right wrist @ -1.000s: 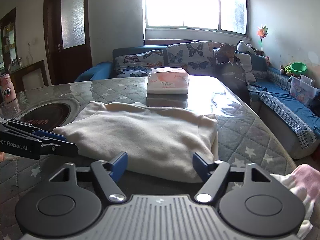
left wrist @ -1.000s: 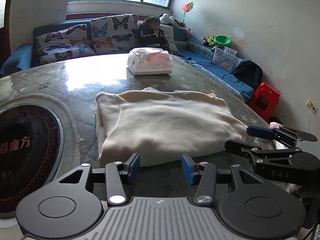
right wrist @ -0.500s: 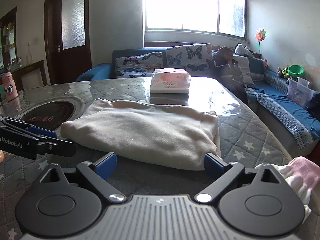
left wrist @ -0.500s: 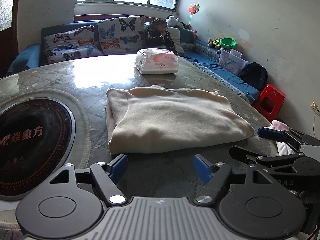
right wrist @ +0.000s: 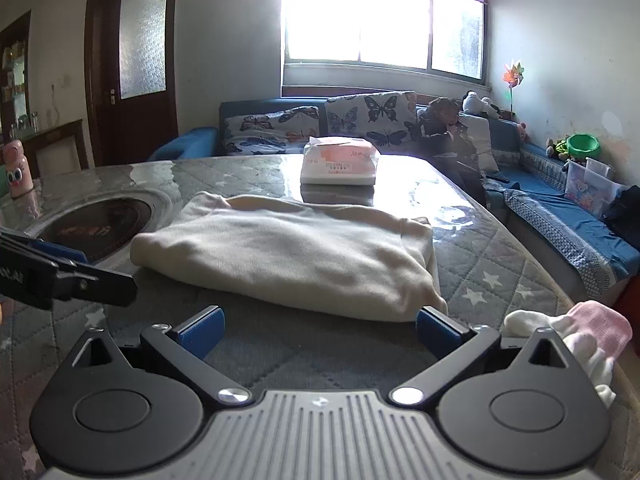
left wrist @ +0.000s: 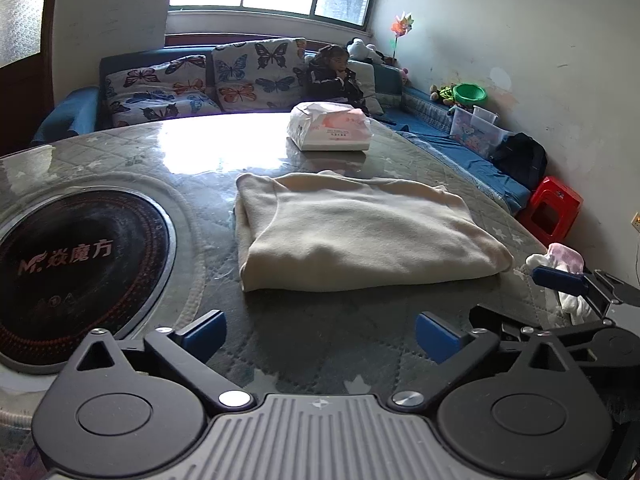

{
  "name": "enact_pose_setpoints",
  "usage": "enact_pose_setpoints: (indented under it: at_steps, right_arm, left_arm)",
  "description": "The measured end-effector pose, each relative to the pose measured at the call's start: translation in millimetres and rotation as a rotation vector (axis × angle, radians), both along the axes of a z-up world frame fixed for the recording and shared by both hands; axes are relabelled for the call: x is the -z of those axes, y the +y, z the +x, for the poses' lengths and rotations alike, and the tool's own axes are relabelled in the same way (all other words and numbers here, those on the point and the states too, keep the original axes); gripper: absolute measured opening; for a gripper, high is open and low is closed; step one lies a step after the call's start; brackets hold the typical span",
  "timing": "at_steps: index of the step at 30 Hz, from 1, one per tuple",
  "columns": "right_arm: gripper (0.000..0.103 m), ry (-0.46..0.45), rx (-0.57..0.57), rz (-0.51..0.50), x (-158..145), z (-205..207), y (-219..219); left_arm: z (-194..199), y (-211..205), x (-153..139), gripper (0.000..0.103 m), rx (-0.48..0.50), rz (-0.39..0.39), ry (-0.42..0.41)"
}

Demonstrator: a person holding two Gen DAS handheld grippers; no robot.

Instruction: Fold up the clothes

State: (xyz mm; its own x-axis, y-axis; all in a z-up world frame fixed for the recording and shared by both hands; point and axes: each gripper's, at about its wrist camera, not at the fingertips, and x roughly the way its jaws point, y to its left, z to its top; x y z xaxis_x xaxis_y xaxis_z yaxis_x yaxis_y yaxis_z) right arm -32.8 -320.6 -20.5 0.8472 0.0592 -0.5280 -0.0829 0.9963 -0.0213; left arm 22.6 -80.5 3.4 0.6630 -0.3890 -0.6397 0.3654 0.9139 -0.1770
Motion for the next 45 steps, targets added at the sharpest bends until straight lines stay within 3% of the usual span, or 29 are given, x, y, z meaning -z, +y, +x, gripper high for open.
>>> enact_pose_setpoints:
  at_steps: [15, 31, 45]
  right_arm:
    - [0.103, 0.036, 0.015, 0.018, 1, -12, 5]
    - [0.103, 0.072, 0.010, 0.013, 7, -22, 11]
    - [0.103, 0.062, -0.013, 0.020, 7, -41, 14]
  left_arm:
    - [-18, 0, 5, 0.103, -0.003, 0.059, -0.006]
    - [-32, 0, 11, 0.103, -0.028, 0.062, 0.034]
    - [-64, 2, 5, 0.103, -0.082, 0.078, 0.021]
